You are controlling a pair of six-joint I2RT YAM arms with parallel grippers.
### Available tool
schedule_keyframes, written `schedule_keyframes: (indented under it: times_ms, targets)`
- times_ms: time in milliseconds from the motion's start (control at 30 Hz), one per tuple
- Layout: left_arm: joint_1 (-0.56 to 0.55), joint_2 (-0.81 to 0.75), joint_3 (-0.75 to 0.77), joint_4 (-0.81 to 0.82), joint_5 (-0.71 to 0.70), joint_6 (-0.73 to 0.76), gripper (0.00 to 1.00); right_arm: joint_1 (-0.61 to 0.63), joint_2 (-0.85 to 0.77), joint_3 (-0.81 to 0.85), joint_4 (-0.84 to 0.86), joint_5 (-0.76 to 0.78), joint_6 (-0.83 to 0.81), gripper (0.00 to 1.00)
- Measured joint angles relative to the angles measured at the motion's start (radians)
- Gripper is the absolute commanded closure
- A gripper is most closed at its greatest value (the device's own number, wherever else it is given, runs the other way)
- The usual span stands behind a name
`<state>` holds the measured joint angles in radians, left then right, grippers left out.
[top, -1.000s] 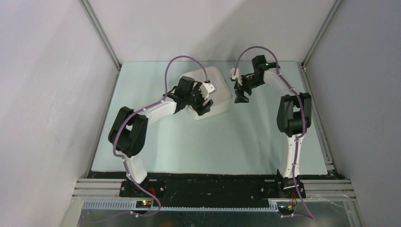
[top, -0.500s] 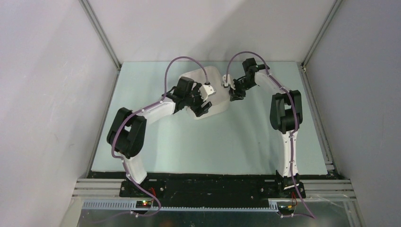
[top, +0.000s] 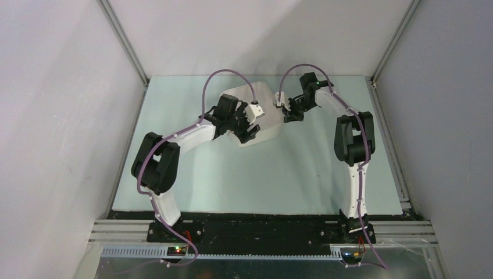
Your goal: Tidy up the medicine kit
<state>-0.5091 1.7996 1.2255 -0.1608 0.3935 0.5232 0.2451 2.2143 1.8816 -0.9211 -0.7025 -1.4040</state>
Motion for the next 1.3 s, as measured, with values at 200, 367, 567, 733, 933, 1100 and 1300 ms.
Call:
schedule_keyframes:
  times_ms: [200, 367, 567, 733, 933, 1100, 1300]
  targets:
    - [0.0, 0.0, 0.002, 0.018, -0.037, -0.034, 0.19, -0.002, -0.075, -0.069, -0.034, -0.015, 0.066, 1.0]
    - [-0.009, 0.002, 0.002, 0.026, -0.044, -0.076, 0.21, 0.011, -0.139, -0.13, -0.066, -0.013, 0.157, 1.0]
    - [-0.027, 0.012, 0.002, 0.038, -0.049, -0.116, 0.21, 0.046, -0.15, -0.146, -0.108, 0.017, 0.348, 1.0]
    - [-0.037, 0.014, 0.002, 0.045, -0.069, -0.149, 0.22, 0.099, -0.153, -0.164, -0.074, 0.068, 0.637, 1.0]
    - [-0.046, 0.015, 0.002, 0.065, -0.08, -0.176, 0.23, 0.156, -0.175, -0.22, 0.011, 0.042, 0.948, 1.0]
    - [-0.049, 0.015, -0.002, 0.095, -0.08, -0.211, 0.15, 0.154, -0.175, -0.231, 0.051, -0.019, 1.056, 1.0]
    - [-0.032, -0.011, -0.015, 0.135, -0.061, -0.246, 0.02, 0.121, -0.176, -0.245, 0.075, -0.104, 1.098, 1.0]
